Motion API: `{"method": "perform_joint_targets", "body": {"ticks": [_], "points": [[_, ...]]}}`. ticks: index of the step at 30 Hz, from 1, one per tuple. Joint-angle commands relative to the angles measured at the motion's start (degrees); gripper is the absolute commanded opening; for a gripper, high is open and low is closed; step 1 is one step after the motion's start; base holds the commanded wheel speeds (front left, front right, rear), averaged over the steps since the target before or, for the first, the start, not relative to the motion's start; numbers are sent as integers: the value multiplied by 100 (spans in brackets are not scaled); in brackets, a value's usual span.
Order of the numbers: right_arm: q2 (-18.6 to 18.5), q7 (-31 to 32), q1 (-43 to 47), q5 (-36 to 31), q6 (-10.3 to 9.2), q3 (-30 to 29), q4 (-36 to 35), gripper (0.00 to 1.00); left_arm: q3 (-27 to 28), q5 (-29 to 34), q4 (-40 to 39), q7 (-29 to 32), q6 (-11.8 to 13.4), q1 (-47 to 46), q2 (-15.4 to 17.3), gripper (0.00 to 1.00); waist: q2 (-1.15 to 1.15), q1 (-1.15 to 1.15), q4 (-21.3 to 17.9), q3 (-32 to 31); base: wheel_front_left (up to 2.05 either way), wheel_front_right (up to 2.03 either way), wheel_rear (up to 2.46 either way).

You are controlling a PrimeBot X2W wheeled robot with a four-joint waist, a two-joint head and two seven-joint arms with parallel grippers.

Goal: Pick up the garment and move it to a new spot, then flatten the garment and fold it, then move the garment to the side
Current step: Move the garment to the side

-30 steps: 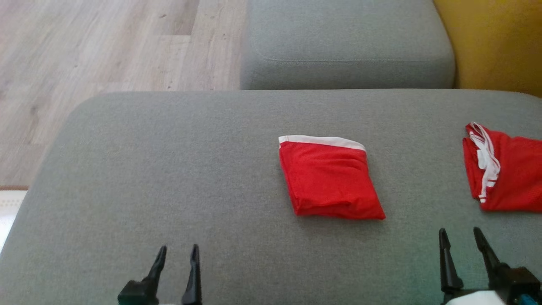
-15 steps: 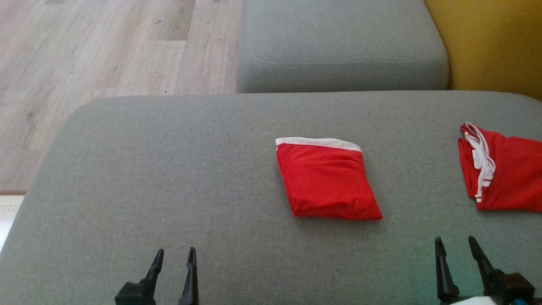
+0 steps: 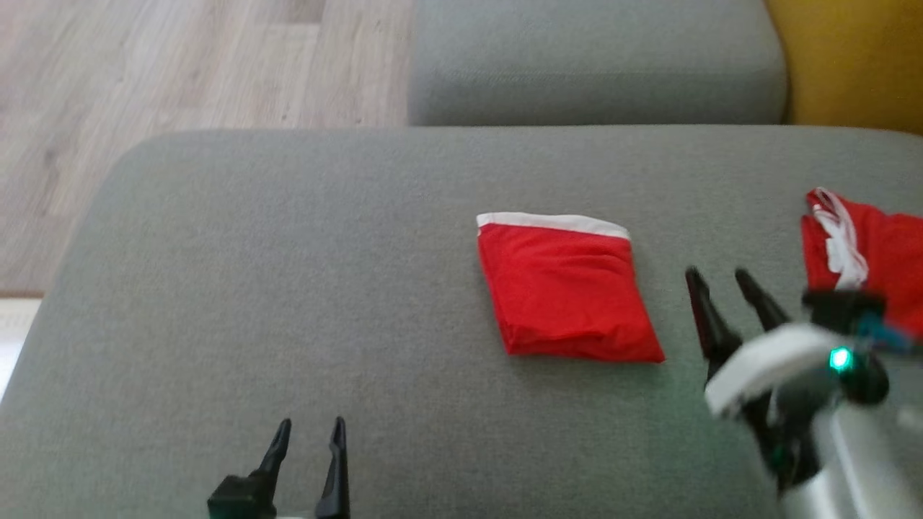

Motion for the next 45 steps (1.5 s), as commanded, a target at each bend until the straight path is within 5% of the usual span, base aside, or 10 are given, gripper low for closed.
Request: {"method": "perform_joint_targets", "body": {"ticks": [1, 8, 19, 20, 21, 22, 31, 45], "points": [[-139, 461, -481, 244, 39, 106, -154, 100, 102, 1, -168, -46, 4, -320, -43, 100, 0, 0, 118, 117, 0, 0, 0], [-173, 2197, -1470, 514, 39, -299, 562, 100, -152, -117, -126, -46, 36, -591, -43, 100, 0, 0, 585, 546, 0, 0, 0], [59, 2762, -2397, 556, 39, -1396, 2425, 100, -404, -200, -135, -46, 162, -801, -43, 100, 0, 0, 960, 900, 0, 0, 0], [68, 2821, -2451, 703, 39, -1376, 2505, 91, -400, -202, -138, -46, 172, -801, -43, 100, 0, 0, 915, 911, 0, 0, 0], [74, 2819, -2497, 840, 39, -1378, 2561, 23, -394, -201, -140, -46, 176, -805, -43, 100, 0, 0, 851, 914, 0, 0, 0], [77, 2814, -2542, 969, 39, -1344, 2605, 0, -382, -198, -146, -46, 180, -805, -43, 100, 0, 0, 766, 917, 0, 0, 0], [-237, 2429, -3029, 1210, 39, -962, 2341, 0, -265, -96, -221, -46, 127, -930, -43, 100, 0, 0, -478, 1059, 0, 0, 0], [-1654, 2146, -3930, 375, 39, -1334, 2282, 0, -396, 102, -198, -46, -50, -1179, -43, 100, 0, 0, -854, 1564, 0, 0, 0]]}}
